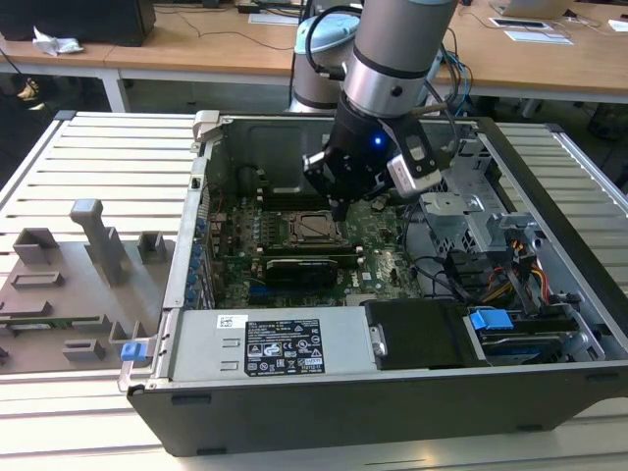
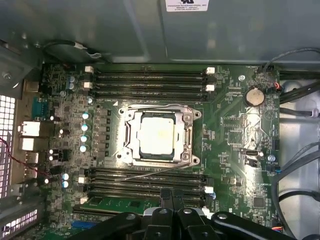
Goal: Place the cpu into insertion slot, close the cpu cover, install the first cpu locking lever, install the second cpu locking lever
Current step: 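Install the second cpu locking lever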
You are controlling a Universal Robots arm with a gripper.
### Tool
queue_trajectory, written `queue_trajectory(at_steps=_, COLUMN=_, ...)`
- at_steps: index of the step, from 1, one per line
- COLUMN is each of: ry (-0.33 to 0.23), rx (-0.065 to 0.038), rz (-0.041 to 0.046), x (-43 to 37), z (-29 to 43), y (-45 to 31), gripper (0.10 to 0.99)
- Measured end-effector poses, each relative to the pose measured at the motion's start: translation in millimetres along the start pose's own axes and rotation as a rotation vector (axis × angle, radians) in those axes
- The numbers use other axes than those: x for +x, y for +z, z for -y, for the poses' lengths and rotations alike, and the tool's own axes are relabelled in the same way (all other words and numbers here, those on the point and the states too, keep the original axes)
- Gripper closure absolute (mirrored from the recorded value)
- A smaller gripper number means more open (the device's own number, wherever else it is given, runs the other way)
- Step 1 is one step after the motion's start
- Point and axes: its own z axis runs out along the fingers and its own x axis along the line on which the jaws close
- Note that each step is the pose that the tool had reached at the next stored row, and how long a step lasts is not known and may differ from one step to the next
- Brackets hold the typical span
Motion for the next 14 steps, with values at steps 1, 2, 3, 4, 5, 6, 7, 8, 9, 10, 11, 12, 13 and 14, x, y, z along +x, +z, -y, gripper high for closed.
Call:
queue_trajectory(at_steps=1, ry=0.000, rx=0.000, rz=-0.0001, x=0.0, z=0.4, y=0.3, gripper=0.980)
queue_trajectory(at_steps=2, ry=0.000, rx=0.000, rz=0.0000, x=0.0, z=0.7, y=0.5, gripper=0.980)
queue_trajectory(at_steps=3, ry=0.000, rx=0.000, rz=0.0000, x=0.0, z=1.0, y=0.8, gripper=0.980)
queue_trajectory(at_steps=4, ry=0.000, rx=0.000, rz=-0.0001, x=0.0, z=1.6, y=1.1, gripper=0.980)
queue_trajectory(at_steps=5, ry=0.000, rx=0.000, rz=0.0000, x=-0.1, z=2.1, y=1.4, gripper=0.980)
queue_trajectory(at_steps=6, ry=0.000, rx=0.000, rz=-0.0001, x=-0.1, z=2.3, y=1.6, gripper=0.980)
queue_trajectory(at_steps=7, ry=0.000, rx=0.000, rz=-0.0001, x=-0.1, z=2.7, y=1.8, gripper=0.980)
queue_trajectory(at_steps=8, ry=0.000, rx=0.000, rz=-0.0001, x=-0.1, z=3.0, y=1.9, gripper=0.980)
queue_trajectory(at_steps=9, ry=0.000, rx=0.000, rz=-0.0001, x=-0.1, z=3.6, y=2.3, gripper=0.980)
queue_trajectory(at_steps=10, ry=0.000, rx=0.000, rz=-0.0001, x=-0.1, z=4.2, y=2.6, gripper=0.980)
queue_trajectory(at_steps=11, ry=0.000, rx=0.000, rz=-0.0001, x=-0.1, z=4.7, y=2.8, gripper=0.980)
queue_trajectory(at_steps=12, ry=0.000, rx=0.000, rz=0.0000, x=-0.1, z=5.2, y=3.1, gripper=0.980)
queue_trajectory(at_steps=13, ry=0.000, rx=0.000, rz=0.0000, x=-0.1, z=5.6, y=3.4, gripper=0.980)
queue_trajectory(at_steps=14, ry=0.000, rx=0.000, rz=-0.0001, x=-0.1, z=6.0, y=3.7, gripper=0.980)
